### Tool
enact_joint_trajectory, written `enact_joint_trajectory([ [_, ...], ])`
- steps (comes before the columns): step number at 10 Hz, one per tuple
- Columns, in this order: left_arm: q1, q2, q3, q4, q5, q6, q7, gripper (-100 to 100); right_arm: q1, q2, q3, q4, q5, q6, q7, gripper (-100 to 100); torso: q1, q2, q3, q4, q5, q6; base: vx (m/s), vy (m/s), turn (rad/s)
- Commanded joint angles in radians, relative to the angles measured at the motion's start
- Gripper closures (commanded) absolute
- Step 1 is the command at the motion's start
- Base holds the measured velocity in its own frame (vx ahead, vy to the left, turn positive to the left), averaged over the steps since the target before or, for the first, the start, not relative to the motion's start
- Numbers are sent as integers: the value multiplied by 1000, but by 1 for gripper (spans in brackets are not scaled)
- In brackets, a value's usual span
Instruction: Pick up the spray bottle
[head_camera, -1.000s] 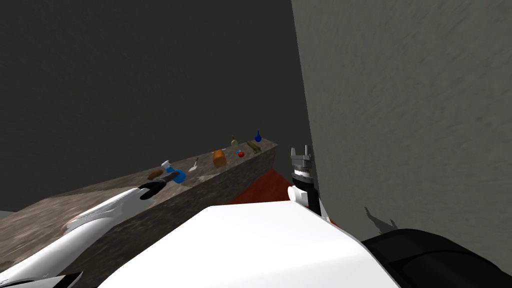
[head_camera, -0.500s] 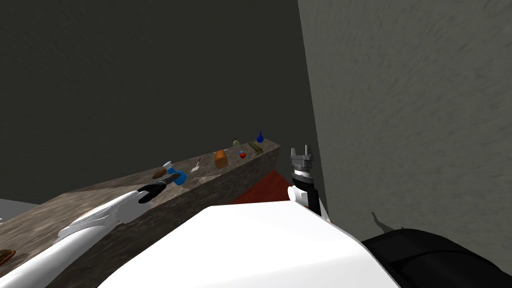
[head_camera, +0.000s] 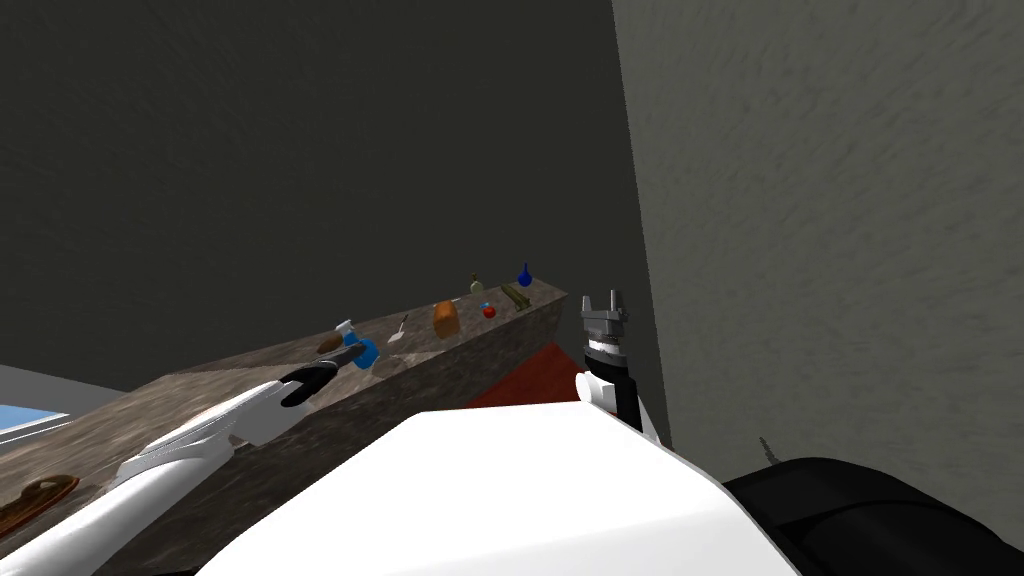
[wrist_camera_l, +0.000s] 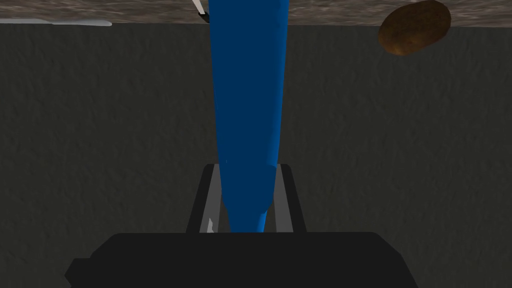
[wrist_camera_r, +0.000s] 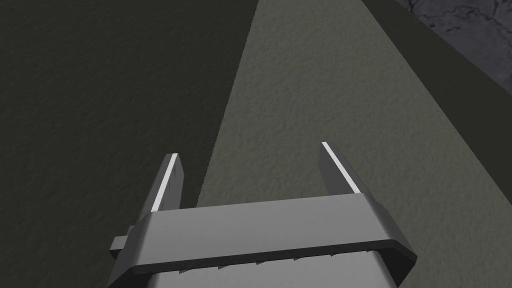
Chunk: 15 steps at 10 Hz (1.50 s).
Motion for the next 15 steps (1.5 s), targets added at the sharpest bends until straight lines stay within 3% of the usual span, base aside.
enact_joint_trajectory([
  [1, 50, -4, 7, -50, 1, 8, -3, 100, 0, 0, 0, 0, 0, 0, 0, 0, 0, 0, 0, 0, 0, 0, 71, 7, -5],
  [3, 54, -4, 7, -108, 1, 8, -3, 100, 0, 0, 0, 0, 0, 0, 0, 0, -3, 2, 1, 0, 1, 4, 6, 2, -10],
  [4, 100, -14, 32, -142, 14, 48, -20, 100, 0, 0, 0, 0, 0, 0, 0, 0, -4, 3, 1, 0, 1, 5, 86, 30, 193],
  [6, 151, -14, 32, -195, 14, 48, -20, 100, 0, 0, 0, 0, 0, 0, 0, 0, -1, -2, -1, -1, 2, 2, 103, 8, 117],
  [8, 151, -14, 32, -262, 14, 48, -20, 100, 0, 0, 0, 0, 0, 0, 0, 0, -3, 1, 0, 0, 1, 5, 3, 5, -21],
  [9, 198, -23, 58, -292, 27, 87, -36, 100, 0, 0, 0, 0, 0, 0, 0, 0, -4, 2, 1, 1, 1, 6, 90, 20, 209],
  [11, 243, -23, 58, -349, 27, 87, -36, 100, 0, 0, 0, 0, 0, 0, 0, 0, -1, -2, -2, -1, 2, 2, 104, 13, 113],
  [13, 247, -23, 58, -413, 27, 87, -36, 100, 0, 0, 0, 0, 0, 0, 0, 0, -3, 2, 1, 0, 1, 5, 3, 5, -21],
  [14, 292, -33, 83, -440, 40, 126, -52, 100, 0, 0, 0, 0, 0, 0, 0, 0, -4, 3, 2, 1, 1, 6, 98, 14, 227],
  [15, 314, -33, 83, -468, 40, 126, -52, 100, 0, 0, 0, 0, 0, 0, 0, 0, -2, 0, 0, 0, 1, 1, 133, 12, 202],
])
